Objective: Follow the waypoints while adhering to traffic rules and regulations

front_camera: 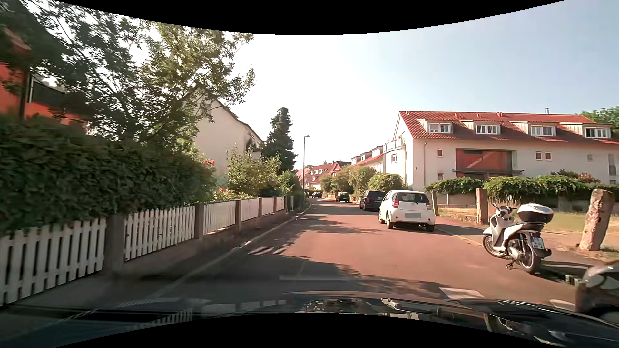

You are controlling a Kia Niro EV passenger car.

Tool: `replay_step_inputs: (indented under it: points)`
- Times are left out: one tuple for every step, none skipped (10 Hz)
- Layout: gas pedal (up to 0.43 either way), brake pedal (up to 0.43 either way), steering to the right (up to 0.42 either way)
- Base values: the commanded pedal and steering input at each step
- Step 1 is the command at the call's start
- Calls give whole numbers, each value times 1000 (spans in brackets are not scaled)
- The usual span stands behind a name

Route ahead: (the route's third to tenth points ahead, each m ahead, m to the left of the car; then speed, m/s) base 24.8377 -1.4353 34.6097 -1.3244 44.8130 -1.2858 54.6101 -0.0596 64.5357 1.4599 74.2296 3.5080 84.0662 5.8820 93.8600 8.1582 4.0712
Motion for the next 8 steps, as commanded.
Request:
replay_step_inputs:
  points:
    - [130,0,87]
    - [130,0,86]
    - [130,0,83]
    - [138,0,75]
    - [138,0,68]
    - [138,0,57]
    - [138,0,41]
    - [138,0,19]
